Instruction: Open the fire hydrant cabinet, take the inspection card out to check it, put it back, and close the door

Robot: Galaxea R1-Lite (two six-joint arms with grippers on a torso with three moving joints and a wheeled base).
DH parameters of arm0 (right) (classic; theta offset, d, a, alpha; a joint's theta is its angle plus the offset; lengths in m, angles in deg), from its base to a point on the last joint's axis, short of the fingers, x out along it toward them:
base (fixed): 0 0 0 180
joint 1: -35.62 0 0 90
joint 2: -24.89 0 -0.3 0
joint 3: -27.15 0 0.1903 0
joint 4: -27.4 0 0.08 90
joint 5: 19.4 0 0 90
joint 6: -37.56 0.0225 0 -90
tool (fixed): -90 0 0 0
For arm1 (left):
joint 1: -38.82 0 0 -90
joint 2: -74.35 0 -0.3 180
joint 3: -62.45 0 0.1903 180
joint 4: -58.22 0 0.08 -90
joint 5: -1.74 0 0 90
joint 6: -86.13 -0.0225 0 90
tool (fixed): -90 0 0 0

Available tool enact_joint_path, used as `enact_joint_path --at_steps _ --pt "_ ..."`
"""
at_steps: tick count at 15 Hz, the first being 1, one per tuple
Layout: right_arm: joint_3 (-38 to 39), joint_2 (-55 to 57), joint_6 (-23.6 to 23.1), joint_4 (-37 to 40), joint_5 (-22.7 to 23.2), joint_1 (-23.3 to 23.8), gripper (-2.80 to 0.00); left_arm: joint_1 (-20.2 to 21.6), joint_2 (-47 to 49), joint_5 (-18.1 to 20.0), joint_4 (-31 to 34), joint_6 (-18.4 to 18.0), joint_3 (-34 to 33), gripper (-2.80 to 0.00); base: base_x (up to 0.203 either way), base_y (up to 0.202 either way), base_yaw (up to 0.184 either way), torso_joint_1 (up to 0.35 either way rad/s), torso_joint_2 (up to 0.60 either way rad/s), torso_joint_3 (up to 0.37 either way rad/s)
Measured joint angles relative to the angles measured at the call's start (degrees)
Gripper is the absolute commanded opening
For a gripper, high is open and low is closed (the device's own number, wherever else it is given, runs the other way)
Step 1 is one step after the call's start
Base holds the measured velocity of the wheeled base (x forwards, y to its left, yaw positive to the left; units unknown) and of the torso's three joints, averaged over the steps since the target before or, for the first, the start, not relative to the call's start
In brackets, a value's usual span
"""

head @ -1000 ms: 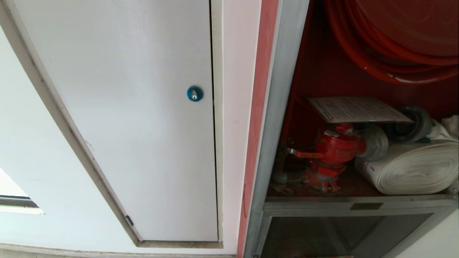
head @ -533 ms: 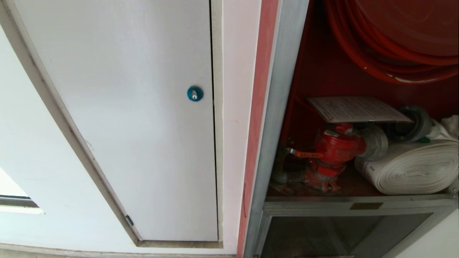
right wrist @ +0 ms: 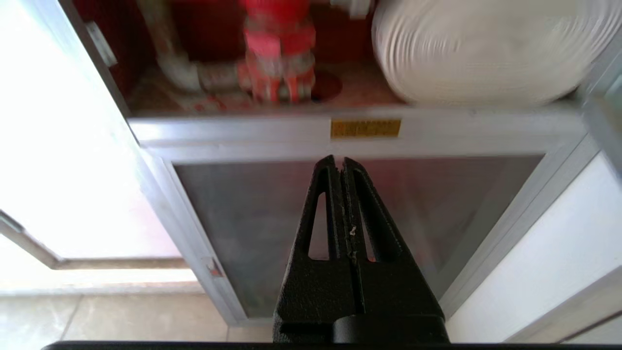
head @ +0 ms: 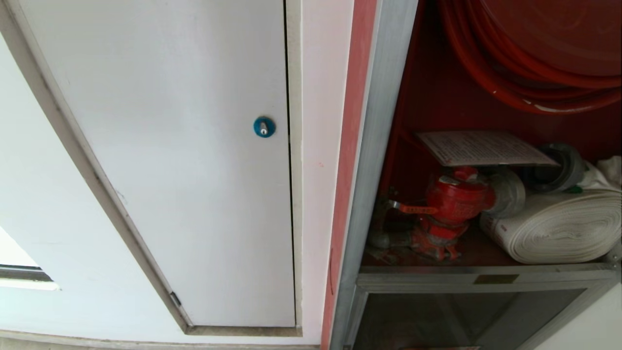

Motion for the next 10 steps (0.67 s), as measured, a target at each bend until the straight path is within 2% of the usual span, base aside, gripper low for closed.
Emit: enact_joint_path --at_steps 2,3,6,10 --pt "-4.37 4.14 -1.41 0.24 0.03 -0.06 -2.80 0.00 0.00 -0.02 -0.01 0.01 0.00 -2.80 0.000 0.000 0.000 0.000 0.00 0.000" --pt "-6.54 6.48 -3.68 0.24 0.03 -0.06 -2.80 -0.02 0.00 0.00 -0.01 0.00 0.00 -2.80 0.000 0.000 0.000 0.000 0.00 0.000" --pt "-11.58 12.26 -15.22 0.53 0.03 -0.21 -2.80 0.00 0.00 0.00 0.00 0.01 0.00 -2.80 0.000 0.000 0.000 0.000 0.00 0.000" --pt "-16.95 19.02 -28.29 3.50 0.09 -0.95 -2.80 0.00 0.00 -0.05 -0.01 0.01 0.00 -2.80 0.000 0.000 0.000 0.000 0.00 0.000"
